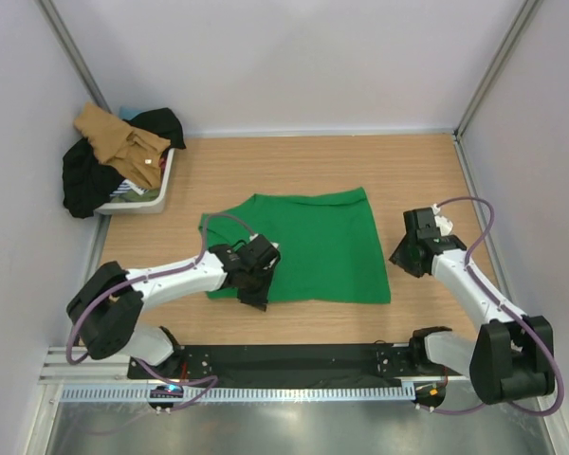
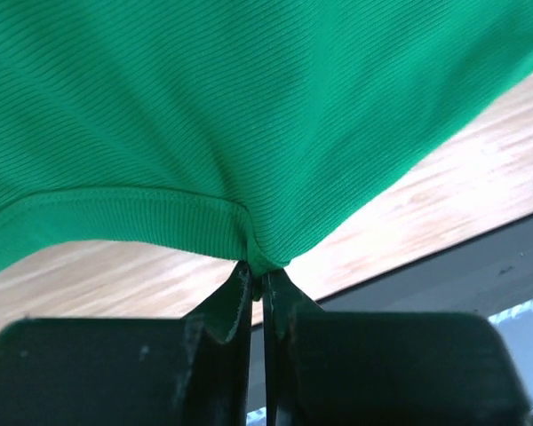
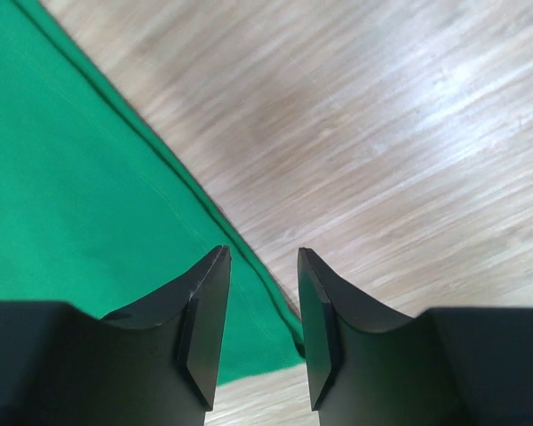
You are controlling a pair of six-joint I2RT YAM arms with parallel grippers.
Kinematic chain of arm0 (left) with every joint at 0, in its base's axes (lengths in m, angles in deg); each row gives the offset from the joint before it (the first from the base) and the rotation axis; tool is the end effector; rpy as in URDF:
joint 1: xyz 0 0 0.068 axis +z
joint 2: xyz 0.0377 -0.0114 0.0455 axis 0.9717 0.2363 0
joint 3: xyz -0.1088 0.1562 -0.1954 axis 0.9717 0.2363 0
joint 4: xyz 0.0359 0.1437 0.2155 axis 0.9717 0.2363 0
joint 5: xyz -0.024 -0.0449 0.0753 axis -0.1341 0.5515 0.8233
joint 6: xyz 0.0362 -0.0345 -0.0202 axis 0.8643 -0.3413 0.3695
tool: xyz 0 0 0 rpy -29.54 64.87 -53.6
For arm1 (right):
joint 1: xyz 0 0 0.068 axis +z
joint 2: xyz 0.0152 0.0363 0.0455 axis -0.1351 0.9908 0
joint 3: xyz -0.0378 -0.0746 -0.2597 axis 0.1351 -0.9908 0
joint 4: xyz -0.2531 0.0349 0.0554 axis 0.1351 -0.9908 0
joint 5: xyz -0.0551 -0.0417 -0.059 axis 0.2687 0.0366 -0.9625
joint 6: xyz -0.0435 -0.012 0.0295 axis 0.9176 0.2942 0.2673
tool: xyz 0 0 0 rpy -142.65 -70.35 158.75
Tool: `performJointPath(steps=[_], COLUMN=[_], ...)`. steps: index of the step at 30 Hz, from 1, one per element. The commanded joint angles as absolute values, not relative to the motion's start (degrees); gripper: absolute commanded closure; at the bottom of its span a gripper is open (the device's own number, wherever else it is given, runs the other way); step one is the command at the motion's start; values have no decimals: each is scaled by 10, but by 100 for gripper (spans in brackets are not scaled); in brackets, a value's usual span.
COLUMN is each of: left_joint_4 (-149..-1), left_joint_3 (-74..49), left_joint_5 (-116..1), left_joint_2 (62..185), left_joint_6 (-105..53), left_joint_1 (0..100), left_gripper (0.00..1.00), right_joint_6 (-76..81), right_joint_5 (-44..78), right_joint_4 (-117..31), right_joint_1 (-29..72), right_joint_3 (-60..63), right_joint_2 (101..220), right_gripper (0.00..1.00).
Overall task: Fold and stack the tank tops
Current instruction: Fold the tank top
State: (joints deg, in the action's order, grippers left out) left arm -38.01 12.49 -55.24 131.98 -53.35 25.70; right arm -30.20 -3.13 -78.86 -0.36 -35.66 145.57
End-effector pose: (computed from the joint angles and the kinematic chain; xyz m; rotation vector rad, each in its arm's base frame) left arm 0.1617 -0.2028 0.1730 0.3300 2.9378 -0.4392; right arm 0.2034 0.0185 0.1959 0.8006 2.5212 -0.0306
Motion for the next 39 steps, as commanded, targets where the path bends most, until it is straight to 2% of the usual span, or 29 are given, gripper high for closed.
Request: performJointPath(steps=[1, 4, 5, 7, 11, 14, 19, 27, 35, 39], left_joint_4=[-344, -335, -334, -333, -337, -332, -344, -344, -390, -413], left_joint_3=[131, 147, 157, 165, 182, 184, 171, 128, 133, 128], left_joint_5=[-530, -515, -511, -502, -499, -473, -445, -369, -352, -335], left_joint_2=[1267, 1247, 1239, 1233, 1219, 1200, 1146, 1172, 1183, 1200], left_joint_6=[-545, -549, -551, -558, -583, -591, -601, -598, -593, -588], left_joint_1=[251, 252, 252, 251, 250, 251, 251, 257, 342, 359], left_gripper=[95, 89, 82, 75, 57, 50, 46, 46, 46, 45], right_joint_6=[-285, -235, -227, -223, -218, -207, -203, -200, -209, -214], right_joint_5=[-22, 78, 120, 169, 171, 153, 142, 120, 68, 36], right_joint_4=[-763, -694, -650, -624, -593, -595, -595, -608, -626, -633], right_joint_1=[-2, -3, -3, -1, 20, 37, 48, 55, 57, 50], right_joint_3=[-336, -314, -311, -285, -221, -163, -76, 32, 115, 169], right_joint_2=[1421, 1439, 1449, 1488, 1562, 1632, 1726, 1864, 1971, 2009], right_gripper=[57, 57, 57, 57, 51, 50, 56, 59, 60, 75])
